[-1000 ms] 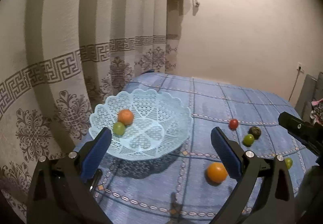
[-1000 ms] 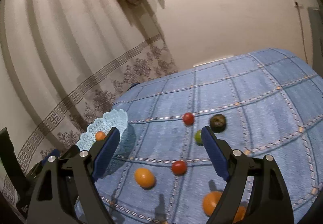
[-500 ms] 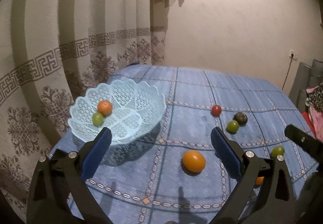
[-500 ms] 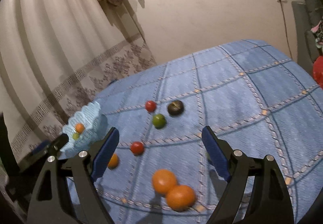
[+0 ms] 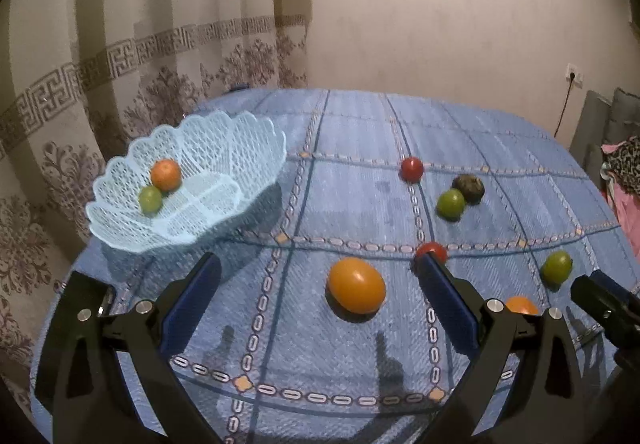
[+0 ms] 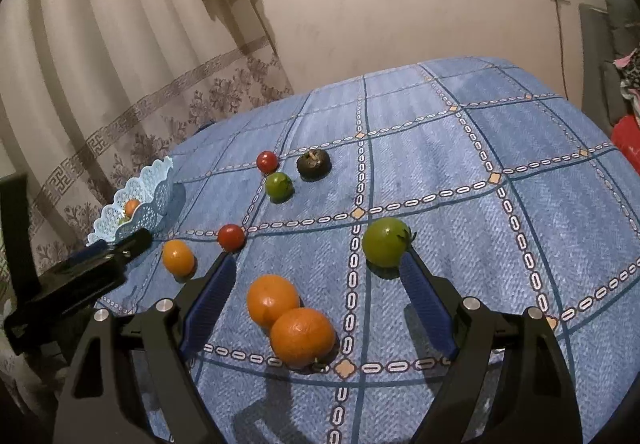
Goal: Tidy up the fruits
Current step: 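Grasp the large orange with the left tool while the right tool grasps a tangerine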
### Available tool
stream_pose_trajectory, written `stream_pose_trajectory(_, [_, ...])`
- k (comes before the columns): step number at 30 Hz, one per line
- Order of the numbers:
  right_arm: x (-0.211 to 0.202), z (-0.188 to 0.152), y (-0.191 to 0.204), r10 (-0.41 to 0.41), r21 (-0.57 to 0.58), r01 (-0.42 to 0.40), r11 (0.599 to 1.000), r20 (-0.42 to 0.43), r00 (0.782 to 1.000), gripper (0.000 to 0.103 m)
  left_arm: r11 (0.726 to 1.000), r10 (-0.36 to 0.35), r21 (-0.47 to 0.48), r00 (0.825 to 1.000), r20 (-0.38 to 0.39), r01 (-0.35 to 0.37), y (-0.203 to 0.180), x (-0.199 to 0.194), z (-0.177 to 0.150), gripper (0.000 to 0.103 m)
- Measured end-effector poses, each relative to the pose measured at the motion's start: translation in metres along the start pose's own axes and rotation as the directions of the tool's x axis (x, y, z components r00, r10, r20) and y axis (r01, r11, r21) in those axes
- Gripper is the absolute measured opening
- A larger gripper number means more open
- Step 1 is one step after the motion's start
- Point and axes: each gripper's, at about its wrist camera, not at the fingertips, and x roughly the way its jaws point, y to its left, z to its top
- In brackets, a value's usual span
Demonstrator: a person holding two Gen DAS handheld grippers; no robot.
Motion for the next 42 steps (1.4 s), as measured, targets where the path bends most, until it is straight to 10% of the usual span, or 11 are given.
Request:
stream_pose_trajectory(11, [0.014, -0.010, 0.004, 0.015, -0.032, -0.017, 0.999, -0.065, 0.998, 0.083, 0.997, -0.075, 0.019, 0.989, -0.124, 0.078, -0.009, 0.041, -0.013, 0.096])
stream_pose_trajectory(26, [0.023, -0.020, 0.009, 0.055, -0.063, -0.065, 0.996, -0.144, 0.988, 0.083, 0.986, -0.164, -0.006, 0.976, -0.144, 0.164, -0.010, 0.053, -0.012, 0.041])
stream_pose_trajectory(42, [0.025, -0.030, 0.013, 0.045, -0.088, -0.063, 0.994, -0.194, 0.980, 0.043, 0.982, -0.188, 0.015, 0.977, -0.097, 0.190, -0.012, 0.041, -0.015, 0.040])
